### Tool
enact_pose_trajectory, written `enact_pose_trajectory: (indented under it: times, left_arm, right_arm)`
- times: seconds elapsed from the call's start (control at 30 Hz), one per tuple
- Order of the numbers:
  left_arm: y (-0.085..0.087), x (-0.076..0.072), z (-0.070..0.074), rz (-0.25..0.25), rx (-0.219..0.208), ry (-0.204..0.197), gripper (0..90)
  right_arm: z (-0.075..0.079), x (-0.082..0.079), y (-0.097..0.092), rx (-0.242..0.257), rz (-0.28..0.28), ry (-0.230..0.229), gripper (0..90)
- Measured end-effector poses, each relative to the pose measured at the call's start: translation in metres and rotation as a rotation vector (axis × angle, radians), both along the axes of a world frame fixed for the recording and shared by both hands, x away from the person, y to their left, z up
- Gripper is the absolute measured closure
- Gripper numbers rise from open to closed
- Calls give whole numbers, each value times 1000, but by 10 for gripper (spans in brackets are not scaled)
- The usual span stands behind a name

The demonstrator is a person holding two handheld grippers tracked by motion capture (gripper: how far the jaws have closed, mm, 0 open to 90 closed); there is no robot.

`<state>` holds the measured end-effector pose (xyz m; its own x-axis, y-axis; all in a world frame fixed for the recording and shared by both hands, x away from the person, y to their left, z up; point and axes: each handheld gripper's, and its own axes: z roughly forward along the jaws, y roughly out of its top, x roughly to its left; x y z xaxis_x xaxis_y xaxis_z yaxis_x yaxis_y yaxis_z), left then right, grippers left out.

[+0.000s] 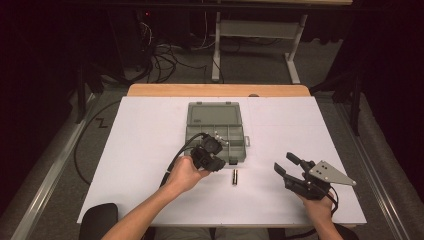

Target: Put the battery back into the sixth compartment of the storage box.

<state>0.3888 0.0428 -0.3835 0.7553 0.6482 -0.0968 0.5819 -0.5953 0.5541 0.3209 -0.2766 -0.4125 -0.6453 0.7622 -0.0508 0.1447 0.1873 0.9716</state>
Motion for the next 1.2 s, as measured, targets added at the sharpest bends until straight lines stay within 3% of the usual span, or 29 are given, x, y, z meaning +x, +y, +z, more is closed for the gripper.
enact_pose_trajectory:
  times: [0.6, 0.87, 1.0, 1.2]
  left_arm:
    - [16, 15, 12, 43, -3, -15, 762]
    - [24, 23, 21, 67, -24, -19, 762]
    - [28, 28, 24, 81, -65, -5, 762]
    - [26, 35, 23, 87, -21, -3, 762]
  right_arm:
    - [0, -1, 0, 5, 2, -9, 427]
    - [0, -1, 1, 3, 7, -7, 426]
    - [2, -2, -1, 11, 3, -17, 427]
    - [1, 0, 0, 5, 3, -4, 425]
